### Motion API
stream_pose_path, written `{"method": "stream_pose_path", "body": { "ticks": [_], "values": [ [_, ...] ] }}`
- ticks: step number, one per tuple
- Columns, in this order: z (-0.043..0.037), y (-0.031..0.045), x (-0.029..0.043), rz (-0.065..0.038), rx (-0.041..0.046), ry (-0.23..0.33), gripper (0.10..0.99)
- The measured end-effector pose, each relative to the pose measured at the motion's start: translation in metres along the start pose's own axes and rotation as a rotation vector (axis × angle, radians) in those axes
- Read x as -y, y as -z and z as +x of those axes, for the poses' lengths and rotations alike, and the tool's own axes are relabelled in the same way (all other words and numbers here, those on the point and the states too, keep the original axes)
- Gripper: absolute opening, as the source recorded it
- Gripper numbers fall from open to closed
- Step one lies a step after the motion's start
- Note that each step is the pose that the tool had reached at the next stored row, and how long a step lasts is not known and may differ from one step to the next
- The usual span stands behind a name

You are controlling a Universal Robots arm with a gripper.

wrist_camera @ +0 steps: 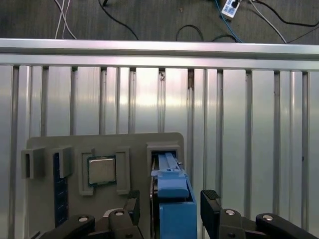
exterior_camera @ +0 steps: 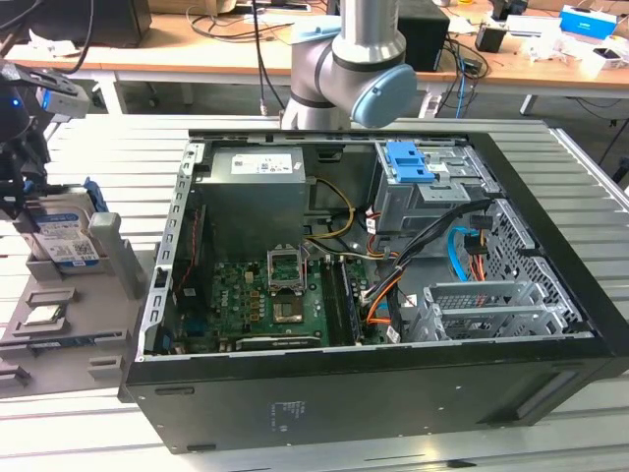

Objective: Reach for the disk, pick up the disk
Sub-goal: 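Pick up the disk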

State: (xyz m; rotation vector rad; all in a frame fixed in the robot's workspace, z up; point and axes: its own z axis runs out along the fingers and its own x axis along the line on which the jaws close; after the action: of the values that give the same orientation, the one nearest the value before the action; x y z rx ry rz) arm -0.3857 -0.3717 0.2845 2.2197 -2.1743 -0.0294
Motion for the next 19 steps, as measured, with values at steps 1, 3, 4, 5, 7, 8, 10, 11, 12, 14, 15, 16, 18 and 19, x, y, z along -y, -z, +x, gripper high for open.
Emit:
{"method": "stream_pose_path", "body": {
  "ticks": [1, 3, 4, 5, 7, 8, 10, 11, 12, 14, 15, 16, 18, 19],
  "values": [
    [-0.0005, 0.0, -0.0002, 0.0, -0.0007, 0.0, 0.604],
    [-0.0007, 0.0, -0.0024, 0.001, -0.0016, 0.0, 0.604],
    [-0.0006, 0.0006, -0.0036, 0.002, -0.0017, 0.0, 0.604],
    [-0.0006, 0.0012, -0.0039, 0.004, -0.0017, 0.0, 0.604],
    [-0.0006, 0.0037, -0.0042, 0.005, -0.0016, 0.0, 0.604],
    [-0.0006, 0.0049, -0.0042, 0.006, -0.0017, 0.0, 0.604],
    [-0.0007, 0.0054, -0.0042, 0.006, -0.0015, 0.0, 0.604],
    [-0.0007, 0.0054, -0.0042, 0.006, -0.0015, 0.0, 0.604],
    [-0.0006, 0.0056, -0.0043, 0.006, -0.0017, 0.0, 0.604],
    [-0.0006, 0.0056, -0.0043, 0.006, -0.0016, 0.0, 0.604],
    [-0.0006, 0.0056, -0.0043, 0.006, -0.0017, 0.0, 0.604],
    [-0.0006, 0.0056, -0.0043, 0.006, -0.0017, 0.0, 0.604],
    [-0.0006, 0.0057, -0.0043, 0.006, -0.0017, 0.0, 0.588],
    [-0.0006, 0.0057, -0.0043, 0.006, -0.0017, 0.0, 0.522]
  ]
}}
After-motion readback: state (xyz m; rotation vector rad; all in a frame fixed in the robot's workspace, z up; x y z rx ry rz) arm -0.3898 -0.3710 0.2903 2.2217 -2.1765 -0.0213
